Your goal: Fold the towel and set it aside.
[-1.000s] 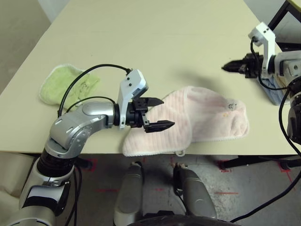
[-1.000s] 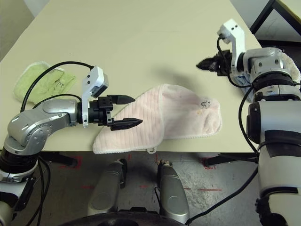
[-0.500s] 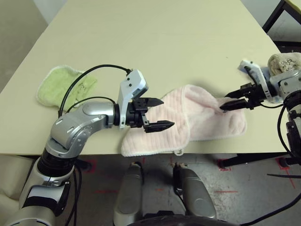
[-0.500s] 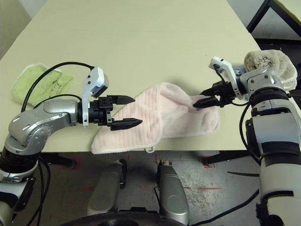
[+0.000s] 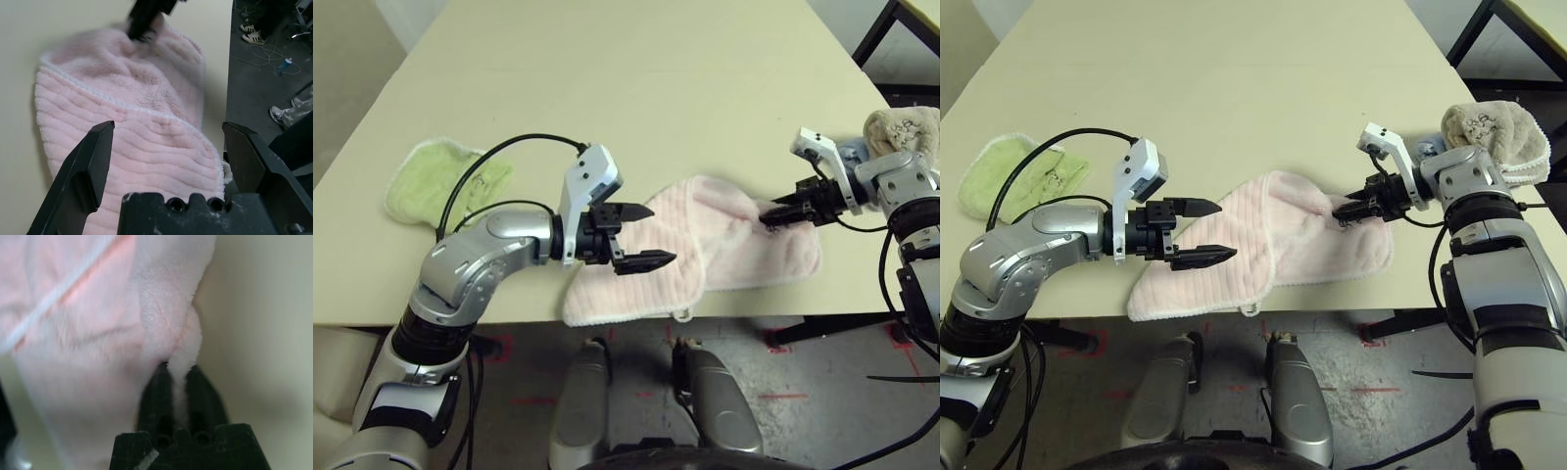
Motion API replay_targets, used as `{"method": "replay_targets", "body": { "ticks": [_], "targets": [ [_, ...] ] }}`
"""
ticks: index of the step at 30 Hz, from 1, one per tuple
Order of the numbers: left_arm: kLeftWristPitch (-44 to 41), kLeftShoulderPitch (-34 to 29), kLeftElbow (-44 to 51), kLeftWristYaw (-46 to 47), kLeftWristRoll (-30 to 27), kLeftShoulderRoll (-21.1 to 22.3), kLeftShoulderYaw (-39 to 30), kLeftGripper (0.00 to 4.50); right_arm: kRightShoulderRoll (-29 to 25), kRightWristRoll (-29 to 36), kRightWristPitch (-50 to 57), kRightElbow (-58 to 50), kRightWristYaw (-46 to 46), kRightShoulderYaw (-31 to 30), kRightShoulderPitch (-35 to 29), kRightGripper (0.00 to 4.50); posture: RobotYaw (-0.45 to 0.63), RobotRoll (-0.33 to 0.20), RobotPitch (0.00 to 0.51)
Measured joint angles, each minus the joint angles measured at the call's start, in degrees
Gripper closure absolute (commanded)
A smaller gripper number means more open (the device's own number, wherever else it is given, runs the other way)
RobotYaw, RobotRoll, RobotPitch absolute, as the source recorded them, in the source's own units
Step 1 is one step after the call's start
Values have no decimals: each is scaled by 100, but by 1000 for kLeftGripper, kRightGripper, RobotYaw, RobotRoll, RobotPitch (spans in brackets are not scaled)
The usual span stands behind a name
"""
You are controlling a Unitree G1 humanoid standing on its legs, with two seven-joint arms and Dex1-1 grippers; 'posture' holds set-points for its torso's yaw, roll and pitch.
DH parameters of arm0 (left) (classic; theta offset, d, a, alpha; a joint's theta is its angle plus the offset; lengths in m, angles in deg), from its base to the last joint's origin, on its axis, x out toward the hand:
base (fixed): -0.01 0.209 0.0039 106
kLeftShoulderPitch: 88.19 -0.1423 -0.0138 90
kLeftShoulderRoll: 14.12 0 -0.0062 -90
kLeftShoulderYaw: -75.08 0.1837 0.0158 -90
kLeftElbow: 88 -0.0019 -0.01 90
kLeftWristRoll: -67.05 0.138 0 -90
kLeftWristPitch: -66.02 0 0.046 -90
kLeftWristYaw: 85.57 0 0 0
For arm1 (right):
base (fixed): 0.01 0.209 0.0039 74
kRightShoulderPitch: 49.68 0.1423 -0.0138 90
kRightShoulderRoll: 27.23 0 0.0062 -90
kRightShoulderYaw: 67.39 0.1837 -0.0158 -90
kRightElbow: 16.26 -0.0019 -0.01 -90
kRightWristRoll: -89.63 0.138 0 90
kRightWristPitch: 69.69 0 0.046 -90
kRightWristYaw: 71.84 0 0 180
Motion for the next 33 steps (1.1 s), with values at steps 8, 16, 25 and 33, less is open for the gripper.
{"method": "replay_targets", "body": {
  "ticks": [8,16,25,33],
  "targets": [
    [52,24,-25,-23,57,-25,78,0,-3,157,-426,171,516,601,281,4469,140,0,171],
    [98,38,-27,-68,73,-27,91,0,-169,78,-1579,388,2004,940,444,4469,138,0,174],
    [118,47,-40,-102,95,-39,132,0,-540,668,-131,-477,-575,-87,-320,2660,127,0,174],
    [183,64,-107,-112,157,-81,200,0,-1474,2026,1446,-1672,-707,-1441,-439,17,128,0,174]
  ]
}}
